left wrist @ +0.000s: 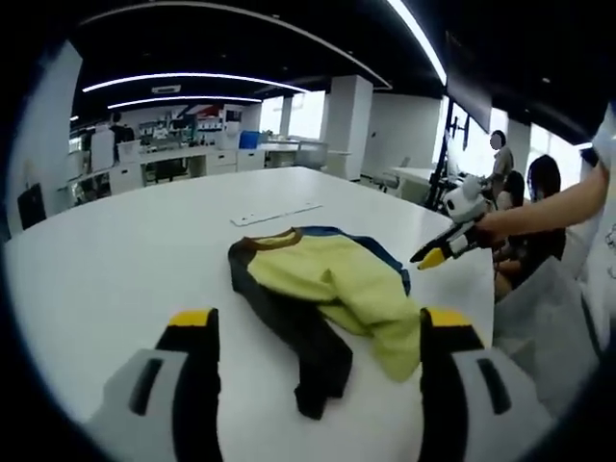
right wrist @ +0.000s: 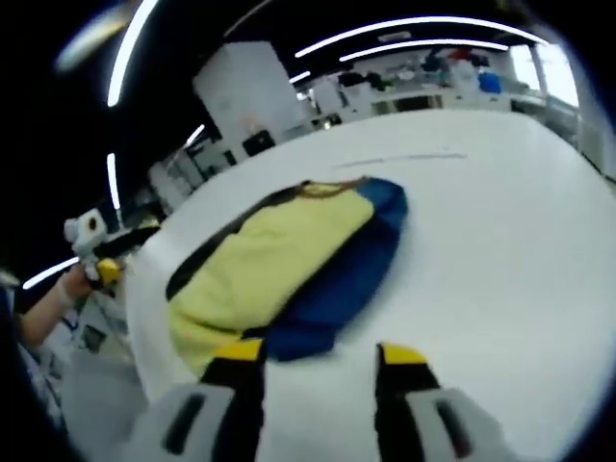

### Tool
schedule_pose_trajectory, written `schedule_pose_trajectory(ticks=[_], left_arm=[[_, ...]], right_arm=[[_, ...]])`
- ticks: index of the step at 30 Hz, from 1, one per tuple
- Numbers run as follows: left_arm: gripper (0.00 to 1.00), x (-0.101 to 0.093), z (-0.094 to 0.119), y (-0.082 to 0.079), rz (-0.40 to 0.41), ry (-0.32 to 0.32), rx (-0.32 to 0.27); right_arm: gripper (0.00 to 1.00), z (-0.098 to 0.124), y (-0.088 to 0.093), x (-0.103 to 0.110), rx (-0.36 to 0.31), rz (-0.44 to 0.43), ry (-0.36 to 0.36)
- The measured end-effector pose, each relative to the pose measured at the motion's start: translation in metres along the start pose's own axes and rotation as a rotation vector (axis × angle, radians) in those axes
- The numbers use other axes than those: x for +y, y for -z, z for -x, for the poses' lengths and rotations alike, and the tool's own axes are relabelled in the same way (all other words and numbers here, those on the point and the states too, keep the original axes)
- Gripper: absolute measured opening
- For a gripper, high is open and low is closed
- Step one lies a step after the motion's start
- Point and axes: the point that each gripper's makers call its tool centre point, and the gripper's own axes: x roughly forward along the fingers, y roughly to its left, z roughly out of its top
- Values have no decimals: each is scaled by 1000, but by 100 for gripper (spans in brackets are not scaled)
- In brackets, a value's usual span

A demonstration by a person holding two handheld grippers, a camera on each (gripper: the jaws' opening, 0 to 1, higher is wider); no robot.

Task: Fold the garment on the visible template until the final outline fits inside the template.

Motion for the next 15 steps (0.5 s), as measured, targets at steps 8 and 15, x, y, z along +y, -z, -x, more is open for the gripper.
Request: schedule_pose_trajectory(ticks=[8,15], left_arm=[[81,1,3,7,3,-1,25],[81,4,5,13,9,-7,36]], right_arm=[[21,-10,6,3,12,-50,-17],[11,-21,11,-2,18,-105,-3]])
